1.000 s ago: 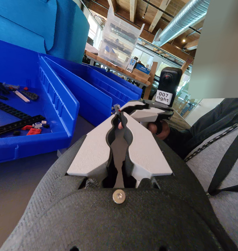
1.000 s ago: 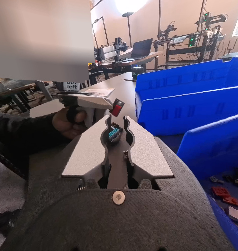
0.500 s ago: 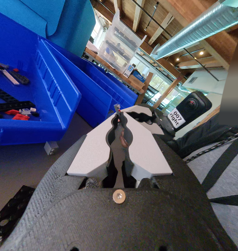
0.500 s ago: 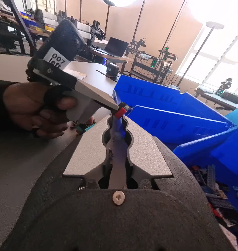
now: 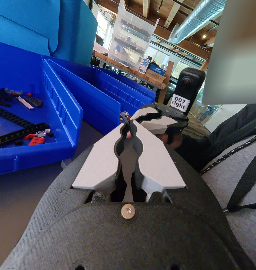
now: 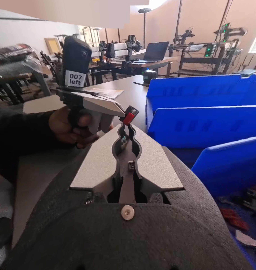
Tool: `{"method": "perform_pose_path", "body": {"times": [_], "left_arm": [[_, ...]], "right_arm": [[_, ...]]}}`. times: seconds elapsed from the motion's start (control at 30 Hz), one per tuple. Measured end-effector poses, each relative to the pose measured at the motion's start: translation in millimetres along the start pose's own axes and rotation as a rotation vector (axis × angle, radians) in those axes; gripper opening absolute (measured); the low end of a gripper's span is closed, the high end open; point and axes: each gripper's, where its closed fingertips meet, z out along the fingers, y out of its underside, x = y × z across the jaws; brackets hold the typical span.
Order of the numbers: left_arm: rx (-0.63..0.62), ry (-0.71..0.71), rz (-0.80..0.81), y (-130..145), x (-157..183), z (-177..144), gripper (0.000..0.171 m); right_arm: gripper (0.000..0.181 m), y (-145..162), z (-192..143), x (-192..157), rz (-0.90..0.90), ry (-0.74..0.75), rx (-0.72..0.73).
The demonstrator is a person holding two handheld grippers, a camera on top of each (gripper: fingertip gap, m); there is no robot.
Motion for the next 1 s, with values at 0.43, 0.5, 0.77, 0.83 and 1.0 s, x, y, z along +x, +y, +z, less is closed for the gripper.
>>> {"method": "perform_pose_path", "body": {"times": [0.43,0.5,0.77,0.83,1.0], "left_arm": [[-0.011,-0.068,0.053,3.4,-5.9,0.4,0.005],[-0.010,-0.059,0.048,3.4,-5.0,0.6,0.005],[-0.010,-0.032,0.003,4.0,-4.4,0.6,0.005],[-0.011,-0.036,0.014,3.1,-4.4,0.2,0.005],[-0.022,-0.040,0.038,3.5,-4.4,-0.2,0.005]], "right_arm": [[0.012,1.3,0.8,5.2,-0.012,0.062,-0.013],[0.012,1.1,0.7,4.7,0.000,0.057,-0.011],[0.011,0.1,-0.2,5.0,-0.086,0.101,-0.024],[0.010,-1.0,-0.2,5.1,-0.101,0.119,-0.019],[0.009,-1.3,-0.8,5.2,-0.001,0.074,-0.007]]}}
